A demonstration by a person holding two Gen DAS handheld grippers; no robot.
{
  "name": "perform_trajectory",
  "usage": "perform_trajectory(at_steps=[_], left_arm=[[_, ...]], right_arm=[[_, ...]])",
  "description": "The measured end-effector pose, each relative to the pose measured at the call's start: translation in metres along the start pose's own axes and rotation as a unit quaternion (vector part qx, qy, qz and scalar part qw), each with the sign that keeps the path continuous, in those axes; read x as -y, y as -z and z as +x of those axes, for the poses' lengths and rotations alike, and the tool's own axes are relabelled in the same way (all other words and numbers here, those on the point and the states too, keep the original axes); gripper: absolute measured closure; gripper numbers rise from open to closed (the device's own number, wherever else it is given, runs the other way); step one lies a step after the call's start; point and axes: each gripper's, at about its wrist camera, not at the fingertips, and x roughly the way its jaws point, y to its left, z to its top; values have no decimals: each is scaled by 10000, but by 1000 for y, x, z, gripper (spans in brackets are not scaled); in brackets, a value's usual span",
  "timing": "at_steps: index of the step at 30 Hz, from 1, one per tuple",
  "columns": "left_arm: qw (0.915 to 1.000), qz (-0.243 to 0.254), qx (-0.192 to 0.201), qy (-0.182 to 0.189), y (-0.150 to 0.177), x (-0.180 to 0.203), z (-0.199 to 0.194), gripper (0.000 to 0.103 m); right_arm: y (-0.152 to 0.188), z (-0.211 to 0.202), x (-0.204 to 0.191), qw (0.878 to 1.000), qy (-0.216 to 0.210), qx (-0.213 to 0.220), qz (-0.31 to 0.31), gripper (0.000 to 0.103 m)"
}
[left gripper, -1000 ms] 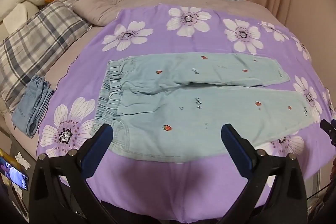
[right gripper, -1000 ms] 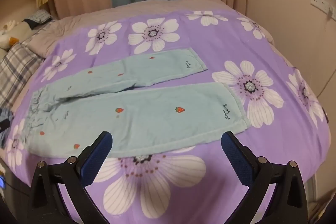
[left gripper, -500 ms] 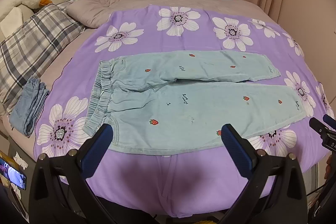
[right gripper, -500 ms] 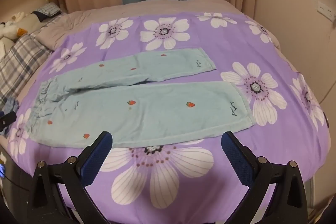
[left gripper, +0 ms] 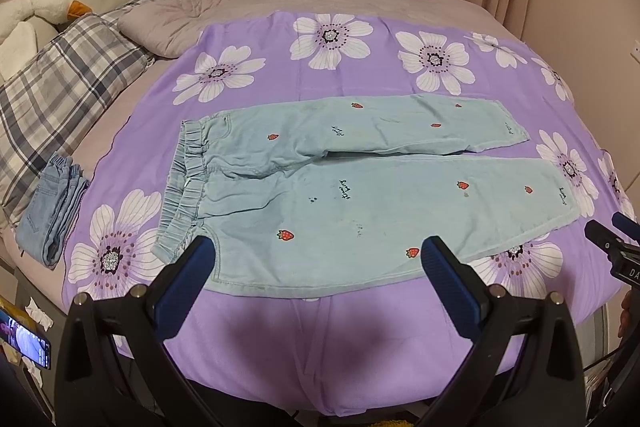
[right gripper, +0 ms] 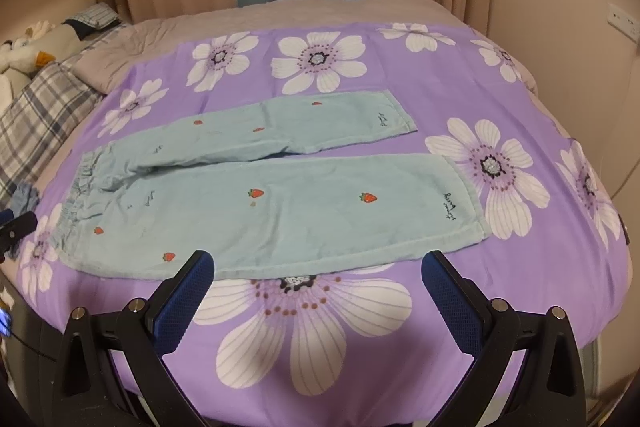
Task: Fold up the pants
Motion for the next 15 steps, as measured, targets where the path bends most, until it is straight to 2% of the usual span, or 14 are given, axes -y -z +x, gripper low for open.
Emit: perform_trajectory(at_steps=[7, 9, 12, 15], left_arm=[[10000, 16, -8, 22, 14, 60, -40, 0], [10000, -2, -41, 77, 7, 37, -37, 0], [9999, -16, -58, 117, 12, 38, -46, 0], [9997, -43, -150, 161, 4, 17, -38, 0]], right_arm=[[-2, -2, 0, 10000, -13, 22, 10, 0], [-2, -2, 0, 10000, -30, 21, 13, 0], [-3, -2, 0, 10000, -28, 17, 20, 0], [-3, -1, 0, 10000, -6, 10, 17, 0]])
